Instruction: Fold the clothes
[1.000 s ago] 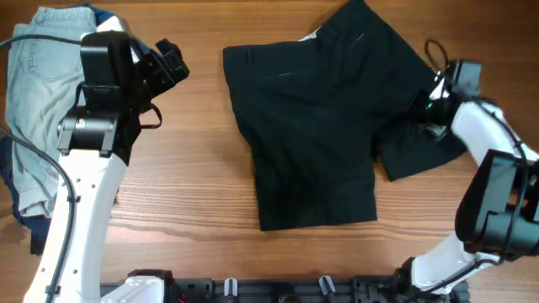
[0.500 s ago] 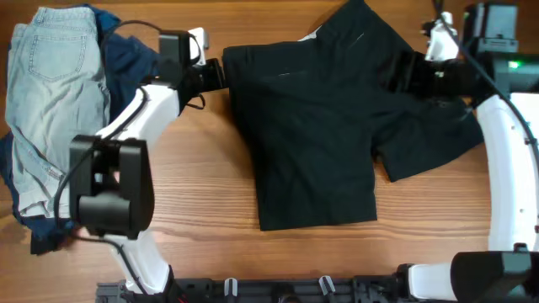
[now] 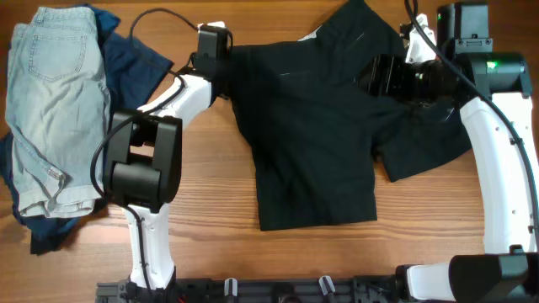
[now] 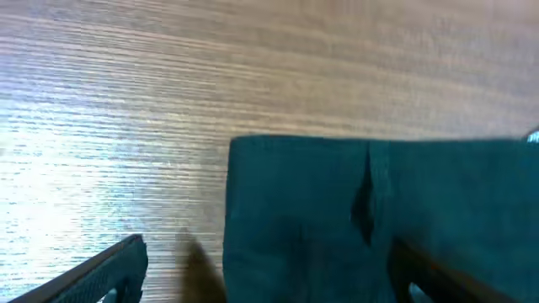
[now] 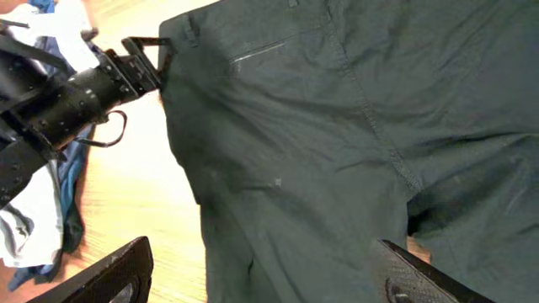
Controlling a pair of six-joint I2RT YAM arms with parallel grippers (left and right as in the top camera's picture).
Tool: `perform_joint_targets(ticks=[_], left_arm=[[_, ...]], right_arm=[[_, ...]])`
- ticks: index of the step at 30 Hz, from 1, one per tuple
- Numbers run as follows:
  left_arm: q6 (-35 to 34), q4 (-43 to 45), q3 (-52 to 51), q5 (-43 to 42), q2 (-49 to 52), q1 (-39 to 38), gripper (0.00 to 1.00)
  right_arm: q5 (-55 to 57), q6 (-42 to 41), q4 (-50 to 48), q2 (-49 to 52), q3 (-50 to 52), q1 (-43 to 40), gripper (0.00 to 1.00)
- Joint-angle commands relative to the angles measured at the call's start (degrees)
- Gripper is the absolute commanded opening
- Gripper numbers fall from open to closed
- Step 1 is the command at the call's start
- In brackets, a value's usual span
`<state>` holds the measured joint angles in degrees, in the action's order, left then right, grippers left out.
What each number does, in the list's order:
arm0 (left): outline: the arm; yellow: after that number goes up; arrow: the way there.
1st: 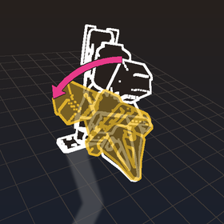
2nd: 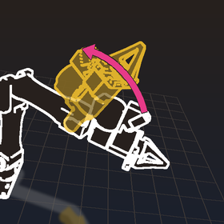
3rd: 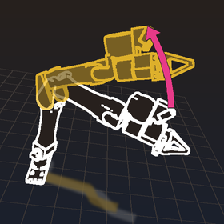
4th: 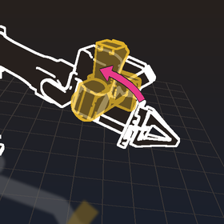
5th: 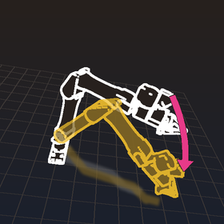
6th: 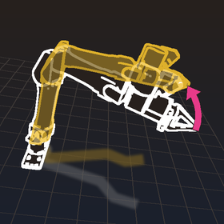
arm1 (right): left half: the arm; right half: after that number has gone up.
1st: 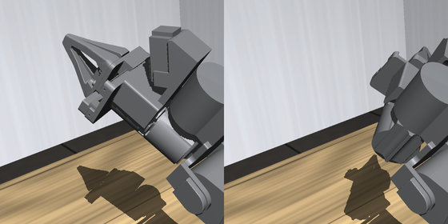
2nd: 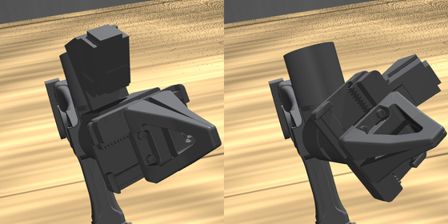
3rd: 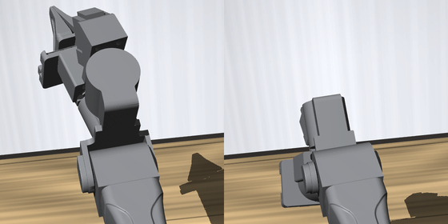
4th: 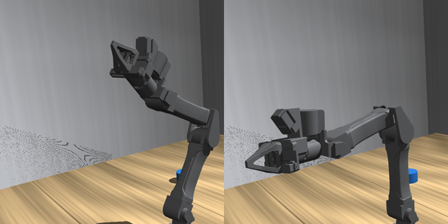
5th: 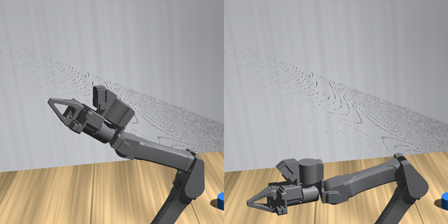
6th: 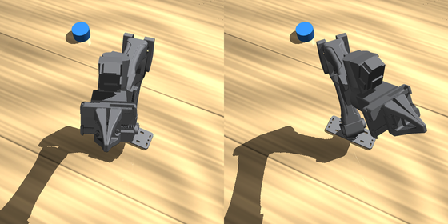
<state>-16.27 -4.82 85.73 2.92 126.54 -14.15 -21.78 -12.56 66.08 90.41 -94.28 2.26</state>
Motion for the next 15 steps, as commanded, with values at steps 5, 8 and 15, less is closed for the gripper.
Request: perform_joint_targets(ticks=[5,8,15], left_arm=[[-3.9,-0.1,0.8,1.7,4.1,-1.7,0.72],[-3.9,0.2,0.8,1.7,4.2,-1.7,0.7],[-3.7,0.4,0.8,1.7,4.2,-1.6,0.04]], right_arm=[[1.2,-0.9,0.0,-0.7,-0.5,0.1,0.82],[1.2,-1.0,0.0,-0.7,-0.5,0.2,0.81],[1.2,-1.1,0.8,-0.7,-0.5,0.2,0.78]])
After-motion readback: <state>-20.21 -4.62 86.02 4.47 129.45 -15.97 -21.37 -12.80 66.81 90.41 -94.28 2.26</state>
